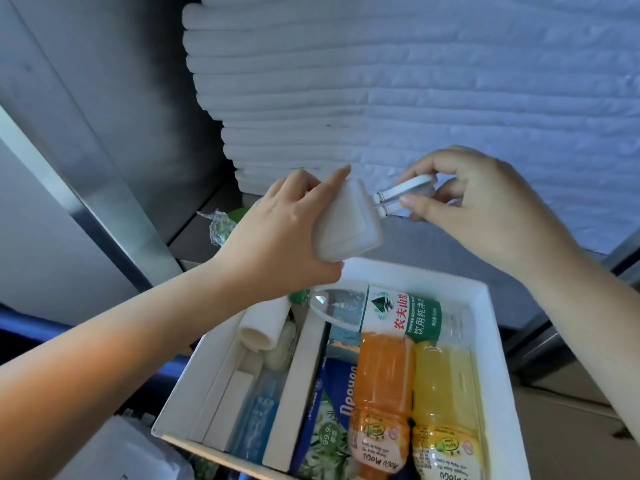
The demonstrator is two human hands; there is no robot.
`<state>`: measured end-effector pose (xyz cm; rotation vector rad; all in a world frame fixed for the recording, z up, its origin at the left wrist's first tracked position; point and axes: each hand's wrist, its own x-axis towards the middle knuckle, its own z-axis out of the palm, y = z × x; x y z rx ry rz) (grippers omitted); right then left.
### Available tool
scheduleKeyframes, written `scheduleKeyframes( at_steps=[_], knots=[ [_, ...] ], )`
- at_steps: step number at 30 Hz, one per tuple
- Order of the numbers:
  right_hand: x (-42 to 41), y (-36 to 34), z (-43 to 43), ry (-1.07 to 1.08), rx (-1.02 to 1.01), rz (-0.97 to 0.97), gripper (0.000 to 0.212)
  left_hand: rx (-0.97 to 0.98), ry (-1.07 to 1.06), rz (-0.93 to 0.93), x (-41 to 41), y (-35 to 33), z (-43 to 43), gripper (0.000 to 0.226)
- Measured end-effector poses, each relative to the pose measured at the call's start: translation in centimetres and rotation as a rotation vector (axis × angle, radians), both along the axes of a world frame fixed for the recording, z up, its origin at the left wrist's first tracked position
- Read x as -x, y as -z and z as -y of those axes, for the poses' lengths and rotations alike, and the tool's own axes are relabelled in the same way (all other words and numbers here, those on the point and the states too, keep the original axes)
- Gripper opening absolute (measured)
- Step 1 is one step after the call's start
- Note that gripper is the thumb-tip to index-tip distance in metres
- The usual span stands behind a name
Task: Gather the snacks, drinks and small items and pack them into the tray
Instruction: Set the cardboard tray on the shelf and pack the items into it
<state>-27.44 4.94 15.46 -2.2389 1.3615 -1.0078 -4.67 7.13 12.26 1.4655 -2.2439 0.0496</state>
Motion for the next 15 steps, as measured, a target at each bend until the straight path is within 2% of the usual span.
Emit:
scheduleKeyframes(
  at_steps=[6, 10, 12, 15],
  knots=[
    [0.0, 1.6, -1.7, -0.140, 0.128, -0.491, 0.033, -0.121, 0.001, 0.125, -0.9, 1.3, -2.2, 0.103],
    [0.1, 2.4, -2.5, -0.226, 0.225, -0.582, 0.029, -0.132, 0.031, 0.205, -1.6, 1.8, -3.7, 0.099],
    [0.0, 2.6, -2.9, -0.303, 0.159, -0.603, 0.030, -0.169, 0.035, 0.249, -2.0, 1.9, -4.6, 0.098],
    [0.2, 3.0, -3.0, -0.417, -0.006, -0.613, 0.035, -0.323, 0.051, 0.299, -2.6, 2.1, -6.0, 0.097]
  ],
)
